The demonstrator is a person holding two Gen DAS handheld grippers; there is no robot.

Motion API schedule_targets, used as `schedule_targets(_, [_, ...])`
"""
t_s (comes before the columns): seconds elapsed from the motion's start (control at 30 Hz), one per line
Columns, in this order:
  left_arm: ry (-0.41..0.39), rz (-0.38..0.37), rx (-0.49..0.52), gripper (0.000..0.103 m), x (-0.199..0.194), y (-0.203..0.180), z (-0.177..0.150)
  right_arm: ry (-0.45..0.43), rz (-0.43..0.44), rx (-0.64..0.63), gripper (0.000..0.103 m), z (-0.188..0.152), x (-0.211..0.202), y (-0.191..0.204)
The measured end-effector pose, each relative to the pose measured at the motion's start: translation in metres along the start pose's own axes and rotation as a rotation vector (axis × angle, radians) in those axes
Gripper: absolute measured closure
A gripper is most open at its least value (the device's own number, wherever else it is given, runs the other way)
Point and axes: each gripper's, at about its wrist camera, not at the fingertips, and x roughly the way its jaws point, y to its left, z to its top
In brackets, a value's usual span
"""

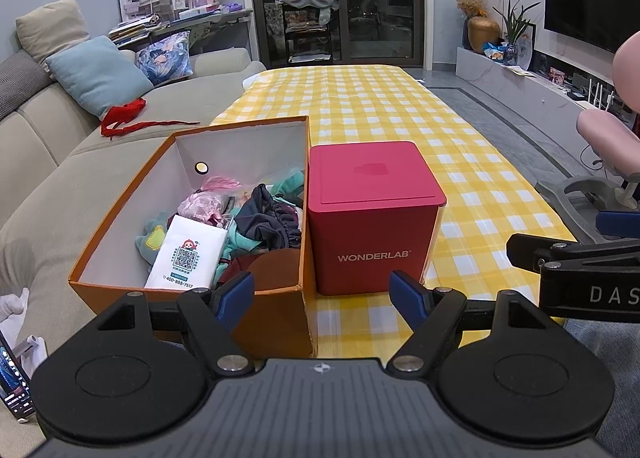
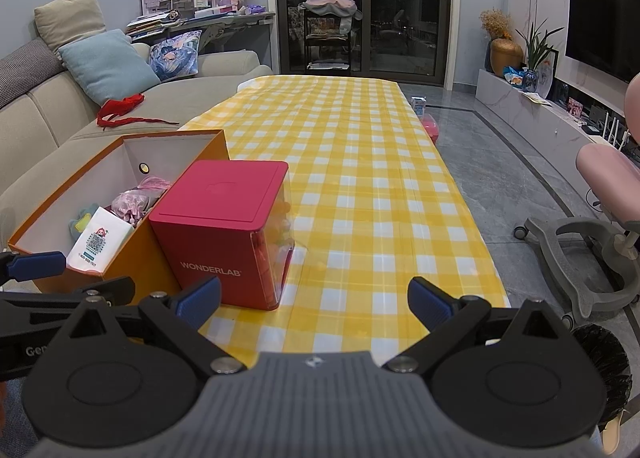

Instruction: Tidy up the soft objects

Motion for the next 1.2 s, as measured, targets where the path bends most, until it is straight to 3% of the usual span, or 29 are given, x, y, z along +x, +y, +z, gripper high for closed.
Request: schedule_targets(1.2, [-0.014,-0.011,0.011,0.013,-0.0025,-0.0004,0.0023,0.006,-0.005,0.000,0.005,-0.0027,0.0007,0.0046])
